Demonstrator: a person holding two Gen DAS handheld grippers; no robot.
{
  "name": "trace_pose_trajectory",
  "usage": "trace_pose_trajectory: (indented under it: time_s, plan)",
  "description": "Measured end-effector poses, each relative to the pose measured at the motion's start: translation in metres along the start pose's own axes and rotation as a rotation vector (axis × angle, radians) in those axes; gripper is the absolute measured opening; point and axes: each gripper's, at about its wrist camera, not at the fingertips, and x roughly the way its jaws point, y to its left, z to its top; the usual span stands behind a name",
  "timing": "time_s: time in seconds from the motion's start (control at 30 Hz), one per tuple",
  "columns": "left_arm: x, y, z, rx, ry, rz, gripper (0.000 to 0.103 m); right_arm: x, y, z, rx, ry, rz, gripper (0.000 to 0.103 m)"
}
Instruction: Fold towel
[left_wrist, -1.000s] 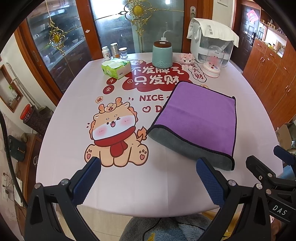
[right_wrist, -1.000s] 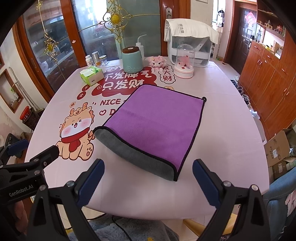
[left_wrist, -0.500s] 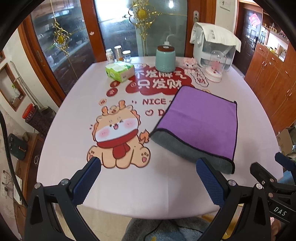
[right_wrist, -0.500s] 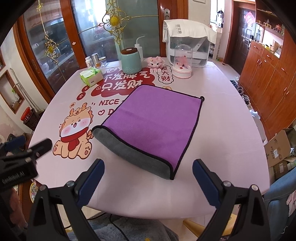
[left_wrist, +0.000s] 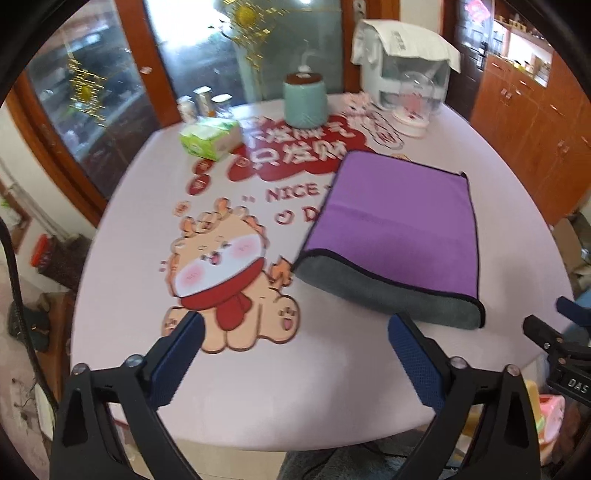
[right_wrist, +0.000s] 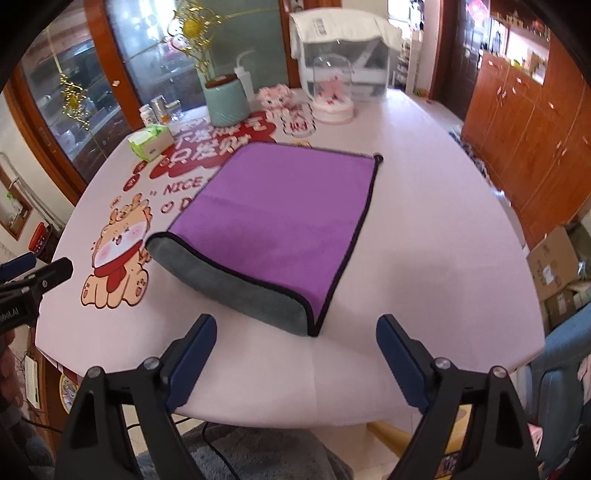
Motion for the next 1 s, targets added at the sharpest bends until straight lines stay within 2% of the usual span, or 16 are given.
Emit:
trace_pose_trajectory:
  time_s: [0.1,0.23,0.4,0.53,0.7,0.9,0.97,1.0]
  plan:
    - [0.012,-0.002,0.005,0.040,0.004,-0.014,0.097,0.009,-0.008,-0.005,0.015,0.018,-0.014,0.086]
    - [0.031,-0.004,0.013,0.102,0.025,-0.089,0.097,0.022,-0.018,-0.009,0.047,0.045,-0.003,0.085]
    - [0.056,-0.002,0.022,0.179,0.033,-0.164,0.096,0.040,-0.024,-0.009,0.077,0.083,0.011,0.075]
    - [0.087,0.005,0.033,0.225,0.083,-0.191,0.085,0.053,-0.023,-0.008,0.083,0.107,0.022,0.070]
    - [0.118,0.015,0.046,0.239,0.141,-0.257,0.078,0.069,-0.024,-0.004,0.099,0.131,0.034,0.068]
    - [0.153,0.011,0.057,0.335,0.208,-0.292,0.066,0.082,-0.025,0.001,0.098,0.141,0.038,0.065]
    - [0.164,0.009,0.060,0.360,0.242,-0.316,0.057,0.086,-0.024,0.003,0.091,0.141,0.042,0.065]
    - [0.169,0.008,0.061,0.373,0.259,-0.326,0.056,0.087,-0.024,0.003,0.086,0.142,0.043,0.064]
